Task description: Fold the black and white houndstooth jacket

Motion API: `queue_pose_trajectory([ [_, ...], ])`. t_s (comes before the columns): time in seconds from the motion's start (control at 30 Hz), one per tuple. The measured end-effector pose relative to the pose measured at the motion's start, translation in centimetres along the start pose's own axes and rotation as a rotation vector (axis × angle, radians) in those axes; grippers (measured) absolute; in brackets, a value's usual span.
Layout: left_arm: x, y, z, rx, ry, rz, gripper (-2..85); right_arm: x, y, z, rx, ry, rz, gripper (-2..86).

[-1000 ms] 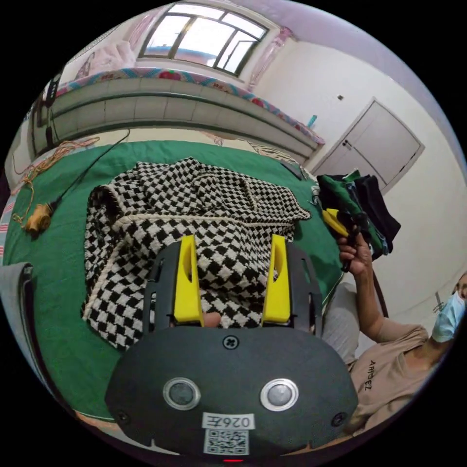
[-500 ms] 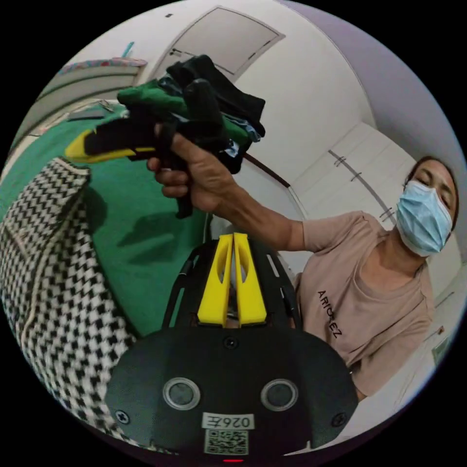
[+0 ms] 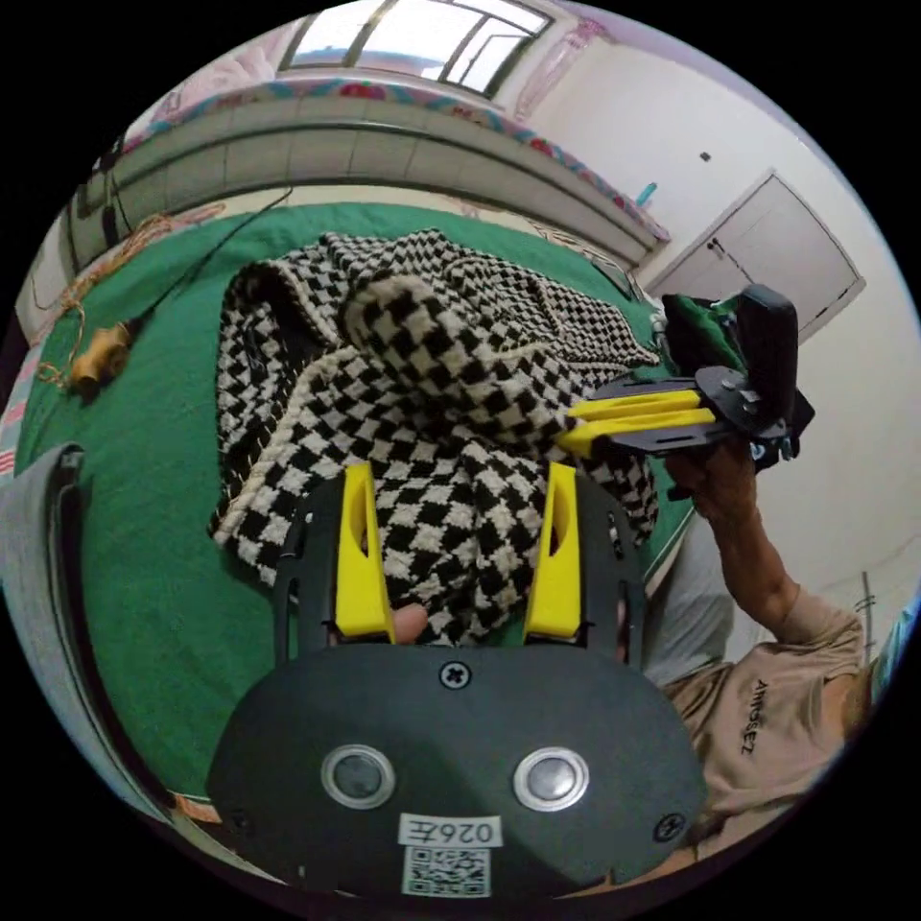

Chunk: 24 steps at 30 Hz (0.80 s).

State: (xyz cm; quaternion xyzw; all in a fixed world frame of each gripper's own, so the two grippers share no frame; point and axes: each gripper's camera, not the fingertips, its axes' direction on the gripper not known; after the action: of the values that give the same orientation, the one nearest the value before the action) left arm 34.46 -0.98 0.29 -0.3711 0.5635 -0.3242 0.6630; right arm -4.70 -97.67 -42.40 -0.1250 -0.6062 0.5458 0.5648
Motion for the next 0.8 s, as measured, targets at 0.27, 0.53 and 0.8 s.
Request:
queue_pose_trajectory([
  [0.27,2.5,-1.0,-4.5,0.105,-0.203,0.238,16.2,1.0,19.6,-7.9,0.175,0.003,0.405,-1.0],
  [0.53,1.5,-5.5,-0.9,-0.116,-0.036,0.279,14.5,-5.4,22.2,-10.4,0.401,0.307,0.591,1.9],
  [0.8,0.3,-4.5,-2.3,-0.148,0.021,0.289,9.5,-9.5,-0.1,2.1,0.129,0.155,0.06,10.1],
])
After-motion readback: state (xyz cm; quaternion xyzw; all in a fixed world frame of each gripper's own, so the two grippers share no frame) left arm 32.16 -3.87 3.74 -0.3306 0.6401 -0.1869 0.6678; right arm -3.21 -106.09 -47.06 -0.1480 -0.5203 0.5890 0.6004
